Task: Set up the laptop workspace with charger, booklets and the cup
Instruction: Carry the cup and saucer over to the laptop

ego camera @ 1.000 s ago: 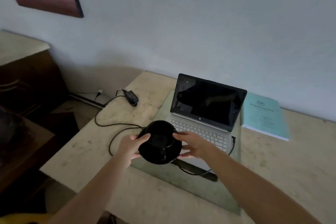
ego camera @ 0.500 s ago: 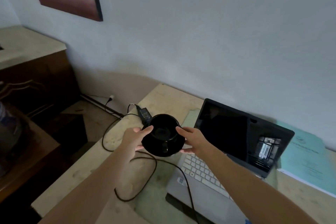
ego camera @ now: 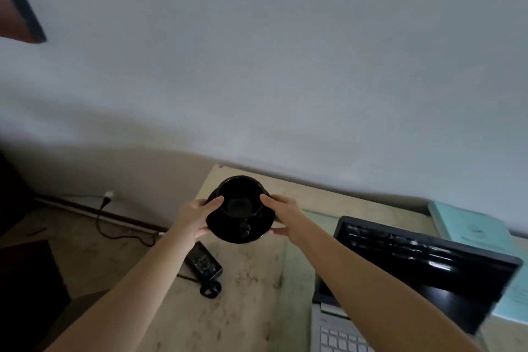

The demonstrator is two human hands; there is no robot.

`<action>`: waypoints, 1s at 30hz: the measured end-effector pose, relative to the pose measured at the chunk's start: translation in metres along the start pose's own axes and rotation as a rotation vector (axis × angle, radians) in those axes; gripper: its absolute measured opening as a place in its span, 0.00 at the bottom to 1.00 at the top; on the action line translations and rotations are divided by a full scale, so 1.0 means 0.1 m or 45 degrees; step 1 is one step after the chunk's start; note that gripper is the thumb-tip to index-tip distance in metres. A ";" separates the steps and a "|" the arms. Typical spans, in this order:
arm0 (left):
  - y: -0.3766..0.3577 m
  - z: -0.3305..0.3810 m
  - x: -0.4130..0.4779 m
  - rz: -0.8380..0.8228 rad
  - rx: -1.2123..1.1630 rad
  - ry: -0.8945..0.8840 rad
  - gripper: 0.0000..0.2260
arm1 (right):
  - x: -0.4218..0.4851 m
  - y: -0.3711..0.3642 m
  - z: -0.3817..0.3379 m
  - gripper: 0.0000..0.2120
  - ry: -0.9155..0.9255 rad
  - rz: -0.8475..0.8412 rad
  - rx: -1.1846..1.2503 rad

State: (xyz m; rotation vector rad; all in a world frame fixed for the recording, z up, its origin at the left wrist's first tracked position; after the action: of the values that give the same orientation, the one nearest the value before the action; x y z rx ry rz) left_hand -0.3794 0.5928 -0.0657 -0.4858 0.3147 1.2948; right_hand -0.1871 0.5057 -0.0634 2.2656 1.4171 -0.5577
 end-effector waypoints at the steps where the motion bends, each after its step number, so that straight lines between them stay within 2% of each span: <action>1: 0.02 0.02 0.18 0.000 0.009 0.004 0.15 | 0.15 -0.03 -0.04 0.16 -0.014 0.007 0.013; 7: 0.02 0.08 1.09 -0.030 0.035 0.011 0.20 | 1.00 -0.23 -0.12 0.13 -0.006 0.000 0.046; 14: 0.08 -0.03 1.73 0.003 0.001 -0.021 0.18 | 1.68 -0.40 -0.09 0.14 0.001 0.014 -0.014; 22: 0.00 0.03 2.03 0.035 0.075 -0.109 0.20 | 2.04 -0.31 -0.15 0.17 0.017 0.079 0.001; 26: -0.02 0.01 2.08 0.048 0.078 -0.066 0.20 | 2.11 -0.28 -0.17 0.18 0.030 0.084 -0.015; 30: -0.02 -0.01 2.12 0.034 0.123 -0.049 0.20 | 2.12 -0.28 -0.16 0.13 0.031 0.087 -0.011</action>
State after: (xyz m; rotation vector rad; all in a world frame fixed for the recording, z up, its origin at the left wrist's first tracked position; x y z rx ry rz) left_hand -0.3240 0.7692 -0.1692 -0.3756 0.3504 1.3071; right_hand -0.1249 0.6834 -0.1668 2.3122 1.3449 -0.5033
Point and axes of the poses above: each hand's wrist, its own x-axis towards the middle knuckle, its own y-axis out of the back of the hand, z = x × y, the point moved 10 cm from there along x, towards the middle knuckle, and after that the axes turned 4 degrees about -x, right-handed, at the moved point
